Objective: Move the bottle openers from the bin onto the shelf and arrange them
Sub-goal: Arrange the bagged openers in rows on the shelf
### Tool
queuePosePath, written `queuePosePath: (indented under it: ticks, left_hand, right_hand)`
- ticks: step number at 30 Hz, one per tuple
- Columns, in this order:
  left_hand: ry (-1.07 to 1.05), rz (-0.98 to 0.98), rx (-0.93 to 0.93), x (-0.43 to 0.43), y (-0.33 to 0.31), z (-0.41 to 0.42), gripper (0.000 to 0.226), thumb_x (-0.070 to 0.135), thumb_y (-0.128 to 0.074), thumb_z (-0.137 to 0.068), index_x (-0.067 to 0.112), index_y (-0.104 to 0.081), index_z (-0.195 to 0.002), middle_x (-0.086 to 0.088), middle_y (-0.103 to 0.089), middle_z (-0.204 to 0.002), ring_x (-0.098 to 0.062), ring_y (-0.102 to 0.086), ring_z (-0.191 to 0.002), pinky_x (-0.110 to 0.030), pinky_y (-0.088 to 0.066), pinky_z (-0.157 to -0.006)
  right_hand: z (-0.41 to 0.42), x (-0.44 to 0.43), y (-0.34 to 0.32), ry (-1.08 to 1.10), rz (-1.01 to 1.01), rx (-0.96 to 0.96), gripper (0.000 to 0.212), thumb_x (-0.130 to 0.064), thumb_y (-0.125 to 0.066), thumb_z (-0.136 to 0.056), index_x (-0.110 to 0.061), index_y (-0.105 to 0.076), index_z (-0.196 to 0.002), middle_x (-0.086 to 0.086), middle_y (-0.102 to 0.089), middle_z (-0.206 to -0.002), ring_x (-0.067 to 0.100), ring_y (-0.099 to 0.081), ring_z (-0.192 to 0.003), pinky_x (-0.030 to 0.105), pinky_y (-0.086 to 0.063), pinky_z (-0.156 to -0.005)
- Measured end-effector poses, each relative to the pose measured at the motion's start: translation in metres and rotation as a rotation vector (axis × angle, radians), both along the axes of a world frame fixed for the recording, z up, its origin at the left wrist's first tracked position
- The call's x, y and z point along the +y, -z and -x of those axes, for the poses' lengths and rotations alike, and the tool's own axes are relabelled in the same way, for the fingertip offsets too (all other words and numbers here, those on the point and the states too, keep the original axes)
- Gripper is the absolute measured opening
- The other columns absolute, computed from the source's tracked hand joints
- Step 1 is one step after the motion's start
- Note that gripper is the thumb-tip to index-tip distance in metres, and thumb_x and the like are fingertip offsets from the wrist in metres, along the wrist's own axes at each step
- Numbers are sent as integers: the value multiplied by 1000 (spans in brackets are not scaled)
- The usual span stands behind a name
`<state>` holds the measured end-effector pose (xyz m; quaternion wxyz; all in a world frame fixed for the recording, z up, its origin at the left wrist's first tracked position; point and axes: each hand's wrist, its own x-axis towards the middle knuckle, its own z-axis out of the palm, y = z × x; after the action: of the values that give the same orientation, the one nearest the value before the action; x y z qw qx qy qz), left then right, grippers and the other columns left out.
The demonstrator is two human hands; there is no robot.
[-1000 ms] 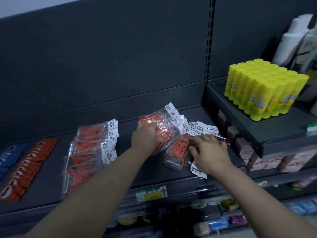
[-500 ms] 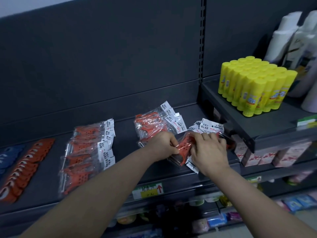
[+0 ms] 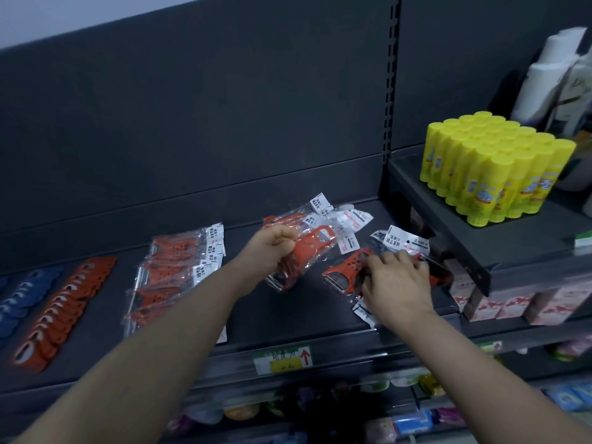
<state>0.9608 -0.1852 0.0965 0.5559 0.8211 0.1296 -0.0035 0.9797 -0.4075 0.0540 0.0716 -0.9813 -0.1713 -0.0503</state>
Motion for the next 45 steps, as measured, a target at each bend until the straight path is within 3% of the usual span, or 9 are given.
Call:
queuePosePath:
  ticks: [5,8,12,20,28,33,37,41,45]
  left_hand:
    - [-206,-217,-78,8,14,-7,18,4,-55,-93,18,-65,-99,2,-68,-87,-6,-64,-71,-21,-53,-65]
    - [-64,-644,43,12,22,-6,16,17,-62,-89,31,-66,-96,9,-68,-100,-14,-63,-96,-33,-52,-87]
    - [29,-849,50,1,29,-7,12,21,-63,-90,28,-66,-100,2,-54,-120,-24,-46,-117,-41,-45,-98]
    - [-40,-962,-84,6,31,-12,18,14,-53,-91,27,-64,-96,2,-65,-103,-21,-53,-102,-37,-49,-82]
    - [-205,-528,-170,14,18,-19,18,17,-62,-87,24,-74,-97,9,-71,-99,-12,-65,-94,-31,-51,-88]
    - [187,-515,-50,-26,10,-9,14,31,-78,-74,29,-72,-86,16,-68,-87,-4,-63,-85,-32,-54,-82]
    - [362,-987,-55,-46,19,-10,33,39,-77,-73,27,-62,-100,8,-58,-102,-13,-52,-99,-33,-48,-84]
    - [280,-821,-103,-86,8,-19,28,50,-68,-79,25,-64,-90,9,-65,-85,-10,-60,-82,-34,-54,-75]
    - [379,-820,186,-124,9,-28,66,70,-68,-67,15,-61,-103,0,-66,-97,-20,-61,-92,-35,-53,-81]
  right_hand:
    - [-10,6,-6,-142,-100,-34,43,-17,-45,-87,-29,-49,-128,-9,-48,-135,19,-34,-126,42,-30,-98]
    - [-19,7,-14,-327,-51,131,59,-12,-47,-88,-32,-36,-142,-12,-31,-151,16,-19,-140,44,-22,-108]
    - [-31,14,-20,-444,133,227,72,-9,-58,-85,-36,-29,-145,-10,-37,-144,19,-22,-135,46,-20,-105]
    - [-41,20,-32,-533,0,49,43,-33,-70,-80,-39,-53,-119,-14,-49,-115,14,-34,-118,38,-25,-94]
    - [-34,46,-21,-610,-102,11,57,-40,-70,-79,-44,-48,-132,-19,-53,-126,11,-41,-120,34,-26,-92]
    - [-35,-2,-20,-416,-196,-8,30,-27,-61,-88,-43,-62,-114,-17,-62,-114,12,-50,-112,34,-33,-89]
    - [-27,-38,-6,-261,-198,5,35,-15,-58,-87,-38,-65,-112,-15,-62,-118,15,-50,-117,35,-37,-92]
    - [-16,-52,7,-161,-214,18,35,-19,-54,-89,-35,-60,-120,-12,-59,-122,18,-44,-120,35,-36,-88]
    - [-10,-58,19,-88,-385,57,29,-18,-59,-86,-22,-61,-114,0,-60,-114,23,-48,-108,36,-41,-88]
